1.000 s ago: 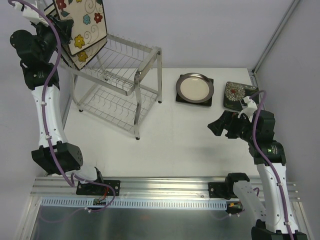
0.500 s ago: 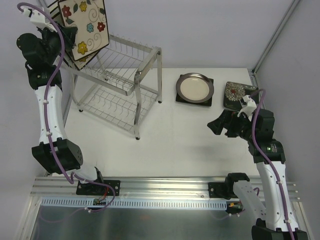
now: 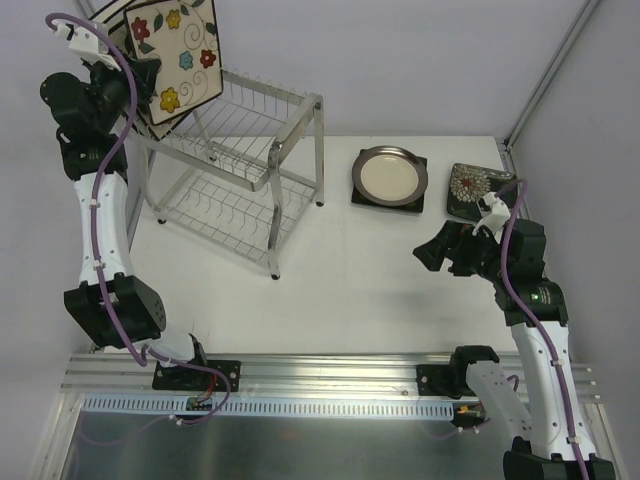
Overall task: Load the plates into the dish rack
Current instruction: Insert the plate into the dish rack
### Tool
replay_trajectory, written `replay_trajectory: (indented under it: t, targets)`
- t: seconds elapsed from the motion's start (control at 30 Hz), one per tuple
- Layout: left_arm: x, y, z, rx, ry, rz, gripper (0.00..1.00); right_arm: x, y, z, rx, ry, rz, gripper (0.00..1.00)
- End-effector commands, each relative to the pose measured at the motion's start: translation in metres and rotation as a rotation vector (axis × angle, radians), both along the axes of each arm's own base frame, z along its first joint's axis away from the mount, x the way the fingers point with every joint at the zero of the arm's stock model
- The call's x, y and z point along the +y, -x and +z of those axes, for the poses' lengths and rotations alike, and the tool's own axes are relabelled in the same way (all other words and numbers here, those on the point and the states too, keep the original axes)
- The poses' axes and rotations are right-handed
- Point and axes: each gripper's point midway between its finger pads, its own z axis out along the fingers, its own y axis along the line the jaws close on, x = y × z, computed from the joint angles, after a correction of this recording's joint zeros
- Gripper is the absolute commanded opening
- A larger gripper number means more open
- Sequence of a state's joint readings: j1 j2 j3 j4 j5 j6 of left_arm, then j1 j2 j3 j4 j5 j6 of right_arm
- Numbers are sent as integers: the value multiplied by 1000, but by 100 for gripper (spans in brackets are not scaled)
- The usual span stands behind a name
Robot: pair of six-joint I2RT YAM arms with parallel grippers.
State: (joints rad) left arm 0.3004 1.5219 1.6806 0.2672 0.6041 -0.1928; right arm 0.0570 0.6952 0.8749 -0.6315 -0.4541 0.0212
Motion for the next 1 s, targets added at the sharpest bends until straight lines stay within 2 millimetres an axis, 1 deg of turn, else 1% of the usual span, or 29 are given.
replay_trajectory:
  t: [0.0,0.33,0.37,0.43,0.6,0.83,0.9,0.97]
  targets:
    - [-7,42,80,-307,-131,29,0,4,-3,11,-58,-3,31,100]
    - [-9,41,61,-269,-135,18,0,4,-3,8,-51,-4,30,100]
    - [-8,39,56,-256,-128,21,0,4,-4,8,-54,-3,31,100]
    - [-7,42,53,-252,-122,28,0,4,-3,7,-52,-3,31,100]
    - [-7,44,39,-223,-104,34,0,4,-4,7,-54,-3,32,100]
    - [-6,43,14,-173,-78,38,6,5,-4,6,-52,-7,34,100]
    - [-5,45,13,-171,-75,42,10,5,-4,4,-48,-8,33,99]
    - [-4,44,8,-161,-67,47,13,5,-3,5,-47,-10,32,99]
